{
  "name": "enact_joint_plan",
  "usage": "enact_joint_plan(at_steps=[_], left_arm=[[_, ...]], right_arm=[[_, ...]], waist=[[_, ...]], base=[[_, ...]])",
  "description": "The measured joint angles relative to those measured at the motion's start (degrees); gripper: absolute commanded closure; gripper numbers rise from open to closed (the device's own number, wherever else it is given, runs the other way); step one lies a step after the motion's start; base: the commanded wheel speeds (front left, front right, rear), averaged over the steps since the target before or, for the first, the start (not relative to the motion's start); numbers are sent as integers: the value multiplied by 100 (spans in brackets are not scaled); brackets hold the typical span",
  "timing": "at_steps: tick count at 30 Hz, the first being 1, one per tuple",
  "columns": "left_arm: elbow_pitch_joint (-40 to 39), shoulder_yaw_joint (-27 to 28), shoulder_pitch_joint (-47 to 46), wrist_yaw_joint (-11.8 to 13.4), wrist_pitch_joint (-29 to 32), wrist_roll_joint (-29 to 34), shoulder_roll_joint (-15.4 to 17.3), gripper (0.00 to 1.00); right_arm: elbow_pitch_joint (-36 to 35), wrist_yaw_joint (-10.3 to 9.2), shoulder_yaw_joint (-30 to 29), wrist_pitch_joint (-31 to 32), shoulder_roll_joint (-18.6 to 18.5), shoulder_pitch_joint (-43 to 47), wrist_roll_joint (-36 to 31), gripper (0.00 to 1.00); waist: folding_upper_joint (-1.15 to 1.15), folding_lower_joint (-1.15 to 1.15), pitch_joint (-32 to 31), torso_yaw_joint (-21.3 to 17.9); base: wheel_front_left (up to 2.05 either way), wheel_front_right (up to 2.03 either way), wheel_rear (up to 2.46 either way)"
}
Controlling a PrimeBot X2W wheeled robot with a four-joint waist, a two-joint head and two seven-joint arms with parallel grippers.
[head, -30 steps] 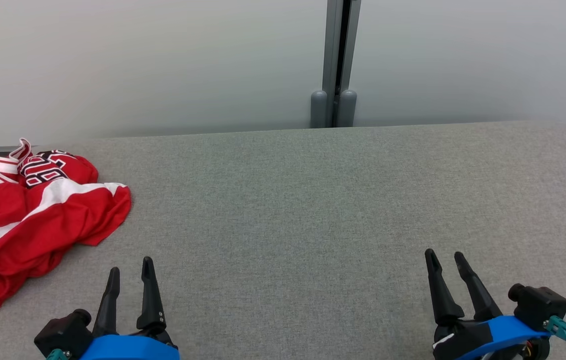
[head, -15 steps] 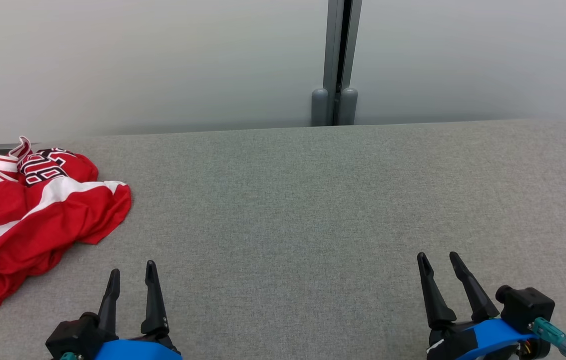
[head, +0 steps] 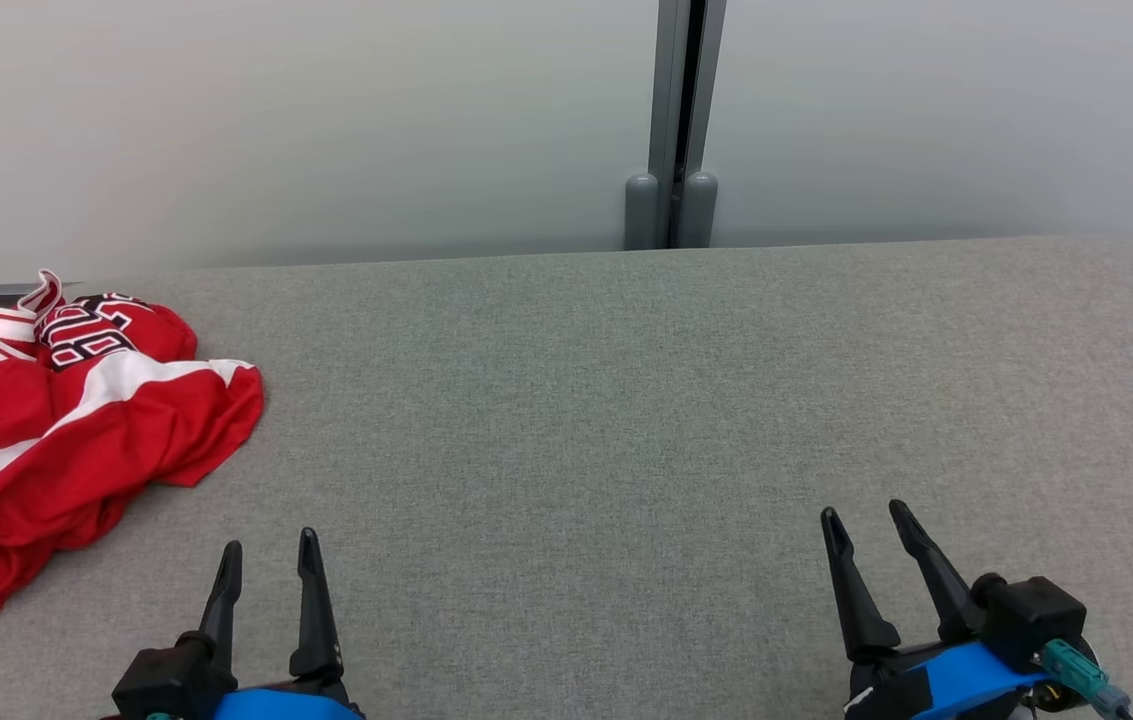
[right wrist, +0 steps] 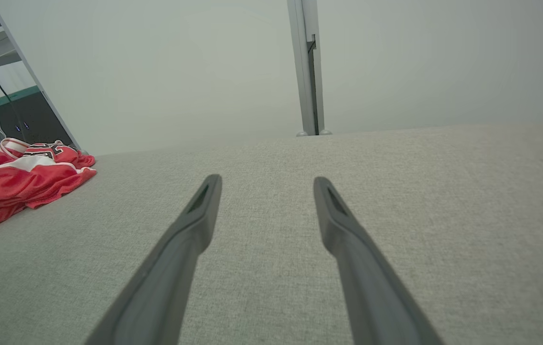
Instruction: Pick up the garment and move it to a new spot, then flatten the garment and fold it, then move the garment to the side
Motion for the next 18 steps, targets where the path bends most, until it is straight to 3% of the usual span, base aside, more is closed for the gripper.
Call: enact_joint_plan(at_steps=[18], left_arm=[[238, -8, 76, 12, -175, 431, 7, 0]], right_arm=[[16, 7, 91, -172, -7, 0, -635, 0]], waist=[[0, 0, -6, 6]], base=[[0, 0, 0]])
